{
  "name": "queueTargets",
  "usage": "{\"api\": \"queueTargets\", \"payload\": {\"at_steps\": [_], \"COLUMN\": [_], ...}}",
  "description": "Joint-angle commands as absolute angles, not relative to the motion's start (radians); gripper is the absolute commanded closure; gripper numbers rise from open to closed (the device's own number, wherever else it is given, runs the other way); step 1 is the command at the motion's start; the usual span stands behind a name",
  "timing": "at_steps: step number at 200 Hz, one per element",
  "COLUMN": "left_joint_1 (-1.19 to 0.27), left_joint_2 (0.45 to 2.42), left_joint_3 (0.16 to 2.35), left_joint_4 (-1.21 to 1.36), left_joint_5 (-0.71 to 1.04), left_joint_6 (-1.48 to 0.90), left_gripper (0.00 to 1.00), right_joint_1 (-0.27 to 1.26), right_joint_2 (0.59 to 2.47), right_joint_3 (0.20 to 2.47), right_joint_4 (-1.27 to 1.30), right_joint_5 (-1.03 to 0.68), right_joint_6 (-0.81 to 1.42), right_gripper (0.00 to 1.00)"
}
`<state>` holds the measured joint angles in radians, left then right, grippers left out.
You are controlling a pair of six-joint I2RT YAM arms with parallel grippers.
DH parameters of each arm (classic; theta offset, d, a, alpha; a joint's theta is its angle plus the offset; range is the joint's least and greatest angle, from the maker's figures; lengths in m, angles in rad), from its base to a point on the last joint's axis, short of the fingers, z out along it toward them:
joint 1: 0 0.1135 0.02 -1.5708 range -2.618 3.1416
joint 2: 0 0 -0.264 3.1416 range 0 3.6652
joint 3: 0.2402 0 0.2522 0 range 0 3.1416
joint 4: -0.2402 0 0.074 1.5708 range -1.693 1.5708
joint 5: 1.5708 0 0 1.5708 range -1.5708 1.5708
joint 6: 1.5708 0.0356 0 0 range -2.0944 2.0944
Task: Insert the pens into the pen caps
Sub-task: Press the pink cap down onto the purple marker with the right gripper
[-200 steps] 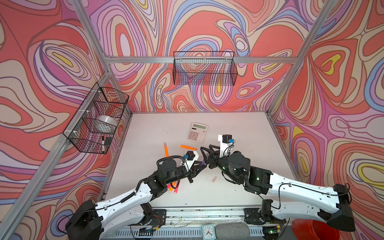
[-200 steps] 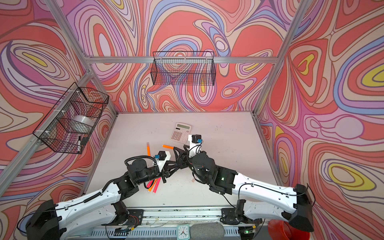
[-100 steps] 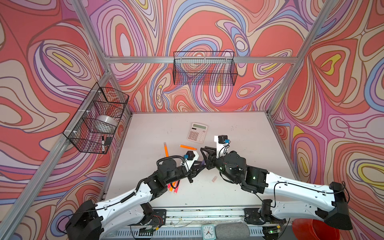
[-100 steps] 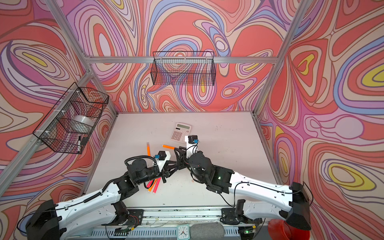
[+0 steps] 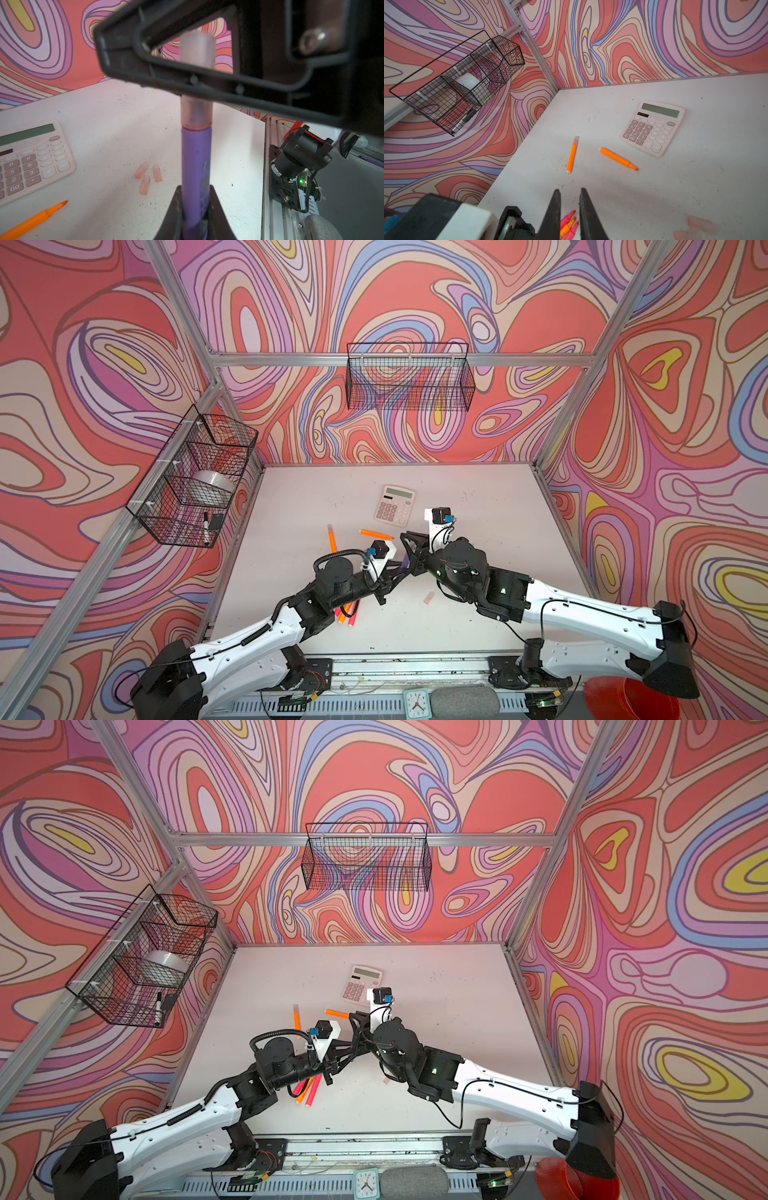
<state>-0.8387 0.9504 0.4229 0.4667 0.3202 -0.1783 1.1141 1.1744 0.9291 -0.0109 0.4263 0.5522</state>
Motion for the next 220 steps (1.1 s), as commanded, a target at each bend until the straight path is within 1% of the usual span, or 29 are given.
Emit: {"api": "queueTargets", "payload": {"at_steps": [1, 20, 37, 57, 95, 124, 172, 220], "left_joint_1": [-0.841, -0.84, -0.84, -0.839, -0.821, -0.787, -0.682, -0.594], "left_joint_2": [0.914, 0.908, 0.918, 0.943, 0.999, 1.008, 0.987, 0.956], "left_joint_3": [0.453, 0.479, 0.506, 0.623, 0.76, 0.797, 0.83, 0.86], "left_joint_4": [0.512, 0.522, 0.542, 0.509, 0.453, 0.449, 0.465, 0.501], "left_joint_5": [0.236, 0.16, 0.153, 0.134, 0.082, 0.061, 0.105, 0.121], "left_joint_6": [-0.225, -0.261, -0.268, -0.261, -0.231, -0.218, -0.245, -0.269], "left_gripper": [1.0, 1.0, 1.0, 1.0, 1.0, 1.0, 1.0, 1.0], "right_joint_1": [1.138, 1.144, 1.151, 1.163, 1.186, 1.193, 1.199, 1.212], "right_joint_2": [1.197, 1.193, 1.193, 1.19, 1.126, 1.087, 1.095, 1.109], "right_joint_3": [0.897, 0.877, 0.857, 0.838, 0.764, 0.721, 0.69, 0.68], "right_joint_4": [-0.012, -0.008, 0.005, 0.001, 0.008, 0.008, 0.025, 0.03], "right_joint_5": [0.292, 0.282, 0.261, 0.252, 0.245, 0.227, 0.157, 0.138], "right_joint_6": [0.569, 0.572, 0.575, 0.576, 0.571, 0.568, 0.57, 0.576], "right_gripper": [1.0, 1.0, 1.0, 1.0, 1.0, 1.0, 1.0, 1.0]}}
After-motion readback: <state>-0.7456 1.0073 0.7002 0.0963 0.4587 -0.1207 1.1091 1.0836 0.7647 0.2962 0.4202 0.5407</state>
